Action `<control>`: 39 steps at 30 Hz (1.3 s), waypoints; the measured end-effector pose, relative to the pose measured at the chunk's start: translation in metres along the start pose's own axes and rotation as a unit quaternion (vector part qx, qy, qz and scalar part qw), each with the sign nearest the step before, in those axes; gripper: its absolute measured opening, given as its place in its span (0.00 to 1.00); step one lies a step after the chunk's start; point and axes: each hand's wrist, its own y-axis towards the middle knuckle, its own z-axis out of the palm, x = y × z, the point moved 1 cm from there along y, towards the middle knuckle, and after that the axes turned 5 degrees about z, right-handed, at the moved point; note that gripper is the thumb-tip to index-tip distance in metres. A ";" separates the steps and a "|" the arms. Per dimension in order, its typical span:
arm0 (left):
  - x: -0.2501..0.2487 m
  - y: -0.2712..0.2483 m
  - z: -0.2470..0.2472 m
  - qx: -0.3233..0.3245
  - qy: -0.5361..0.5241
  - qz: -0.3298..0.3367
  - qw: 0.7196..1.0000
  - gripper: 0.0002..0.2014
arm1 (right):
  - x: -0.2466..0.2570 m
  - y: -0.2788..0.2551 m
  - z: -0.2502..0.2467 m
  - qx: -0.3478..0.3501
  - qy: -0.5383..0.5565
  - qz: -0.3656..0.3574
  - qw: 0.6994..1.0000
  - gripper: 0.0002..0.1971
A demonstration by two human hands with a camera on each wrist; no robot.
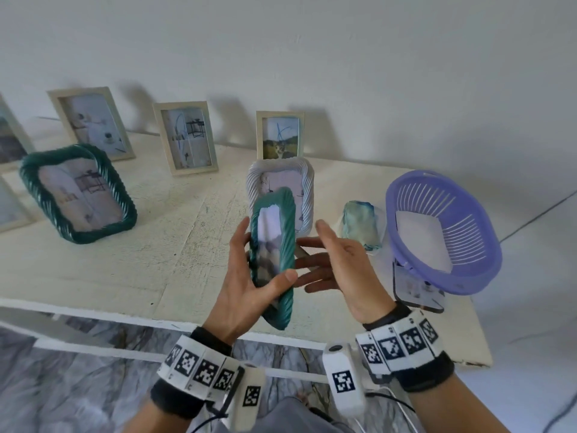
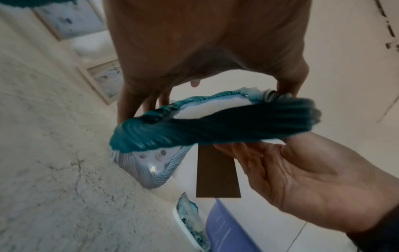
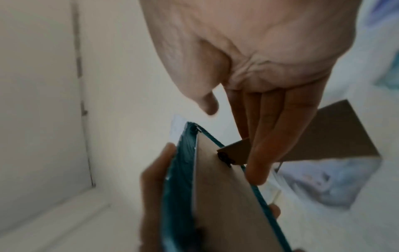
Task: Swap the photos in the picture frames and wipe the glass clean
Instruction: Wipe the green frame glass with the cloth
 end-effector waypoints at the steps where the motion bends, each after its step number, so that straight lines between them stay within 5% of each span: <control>1: 0.000 -0.001 -0.001 -0.019 0.014 0.011 1.000 0.54 | 0.000 0.003 -0.001 0.008 0.046 0.028 0.999 0.27; 5: -0.005 -0.006 -0.016 -0.088 0.016 0.014 0.996 0.48 | -0.005 0.020 -0.005 0.022 0.119 0.052 0.991 0.32; 8: -0.006 -0.002 -0.033 -0.122 -0.092 -0.079 0.985 0.37 | -0.010 0.031 0.001 0.068 0.141 0.050 0.986 0.31; 11: -0.001 0.006 -0.050 -0.076 -0.181 -0.193 0.961 0.40 | -0.012 0.041 0.017 0.118 0.136 0.063 0.982 0.31; 14: 0.006 0.012 -0.067 -0.079 -0.165 -0.233 0.955 0.44 | -0.009 0.051 0.039 0.141 0.101 0.047 0.984 0.24; 18: 0.013 0.023 -0.095 -0.134 -0.136 -0.219 0.957 0.49 | 0.004 0.069 0.072 0.114 0.035 0.020 0.993 0.18; 21: 0.009 0.037 -0.119 -0.163 -0.131 -0.200 0.957 0.42 | 0.015 0.088 0.095 0.075 -0.037 -0.003 0.996 0.23; 23: 0.004 0.050 -0.136 -0.169 -0.128 -0.185 0.960 0.35 | 0.022 0.103 0.111 0.056 -0.069 -0.042 0.995 0.28; 26: 0.007 0.077 -0.164 -0.180 -0.109 -0.170 0.963 0.42 | 0.035 0.130 0.136 0.042 -0.092 -0.122 0.987 0.28; 29: 0.016 0.109 -0.186 -0.176 -0.091 -0.175 0.964 0.39 | 0.043 0.159 0.156 0.012 -0.153 -0.175 0.973 0.22; 39: 0.061 0.161 -0.205 -0.135 -0.098 -0.216 0.962 0.35 | 0.024 0.205 0.179 -0.040 -0.234 -0.095 0.967 0.21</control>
